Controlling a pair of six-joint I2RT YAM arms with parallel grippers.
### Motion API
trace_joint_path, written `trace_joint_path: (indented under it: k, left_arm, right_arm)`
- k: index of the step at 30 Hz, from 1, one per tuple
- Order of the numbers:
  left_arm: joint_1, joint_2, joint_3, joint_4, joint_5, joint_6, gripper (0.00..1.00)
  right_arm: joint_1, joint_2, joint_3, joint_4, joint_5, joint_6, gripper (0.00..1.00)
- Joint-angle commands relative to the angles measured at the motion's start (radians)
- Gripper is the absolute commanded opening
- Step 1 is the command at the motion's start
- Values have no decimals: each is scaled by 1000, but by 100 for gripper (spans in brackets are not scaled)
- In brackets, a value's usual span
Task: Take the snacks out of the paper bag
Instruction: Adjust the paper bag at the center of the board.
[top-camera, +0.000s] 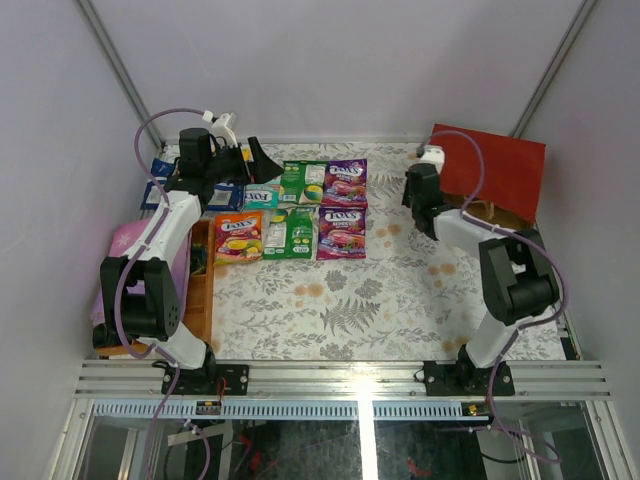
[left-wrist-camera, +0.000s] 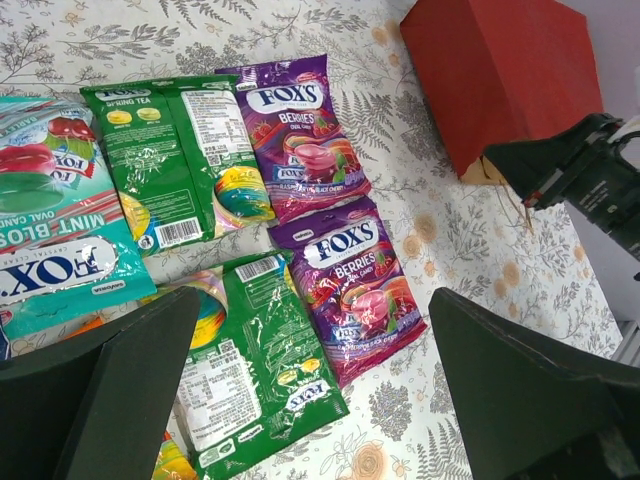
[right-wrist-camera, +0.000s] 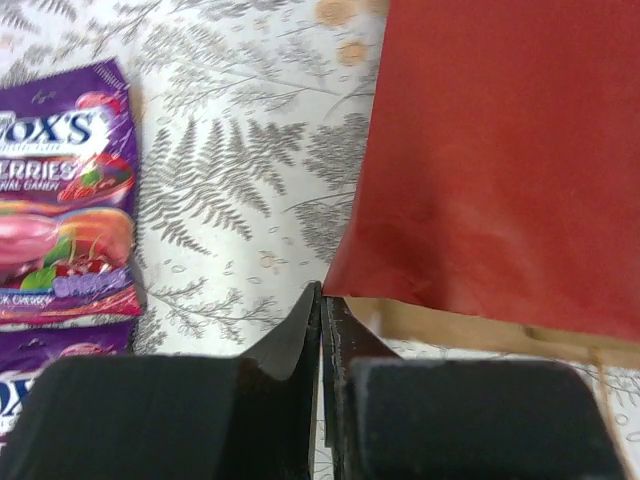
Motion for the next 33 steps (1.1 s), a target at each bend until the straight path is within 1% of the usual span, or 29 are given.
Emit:
trace_joint_path:
  k: [1, 5, 8, 11, 15, 16, 17, 18, 19, 20, 21, 22, 24, 27, 28, 30, 32, 33]
  left_arm:
    - [-5, 8, 34, -4, -13, 23, 100]
    - [-4, 5, 37, -16, -23, 32, 100]
    - [-3, 4, 37, -20, -31, 36, 100]
    - [-4, 6, 38, -19, -29, 35, 100]
    - [-4, 10, 39, -19, -25, 34, 100]
    - [-3, 11, 39, -18, -24, 33, 99]
    - [-4, 13, 40, -18, -21, 32, 100]
    - [-3, 15, 41, -17, -20, 30, 100]
    - [-4, 17, 42, -17, -17, 29, 100]
    - [-4, 17, 42, -16, -17, 29, 100]
    - [-4, 16, 43, -16, -16, 29, 100]
    - [-3, 16, 42, -16, -17, 29, 100]
    - [-3, 15, 41, -15, -15, 27, 100]
    - [-4, 16, 40, -11, -11, 21, 100]
    - [-4, 15, 40, -9, -9, 20, 100]
    - [-3, 12, 39, -7, -6, 18, 100]
    - [-4, 11, 38, -6, -3, 16, 100]
    - [-3, 8, 36, -4, -2, 14, 100]
  right_arm:
    - [116, 75, 115, -34, 103, -162, 0]
    - [185, 147, 192, -64, 83, -237, 0]
    - [224, 171, 211, -86, 37, -285, 0]
    - [239, 162, 191, -100, -14, -307, 0]
    - [239, 102, 110, -105, -52, -297, 0]
    - [239, 80, 88, -115, -61, -290, 3]
    - [239, 49, 65, -123, -77, -280, 17]
    - [240, 12, 30, -119, -107, -265, 35]
    - [239, -53, -8, -106, -138, -243, 51]
    - [239, -112, -57, -88, -169, -203, 60]
    - [239, -169, -109, -66, -199, -181, 65]
    - [239, -228, -163, -36, -228, -124, 67]
    - [239, -335, -276, 18, -290, -19, 68]
    - [239, -475, -451, 145, -371, 208, 66]
    - [239, -515, -527, 219, -389, 304, 64]
    - [239, -584, -729, 433, -396, 522, 63]
    - [239, -616, -871, 608, -348, 717, 68]
    - [239, -623, -907, 653, -331, 784, 68]
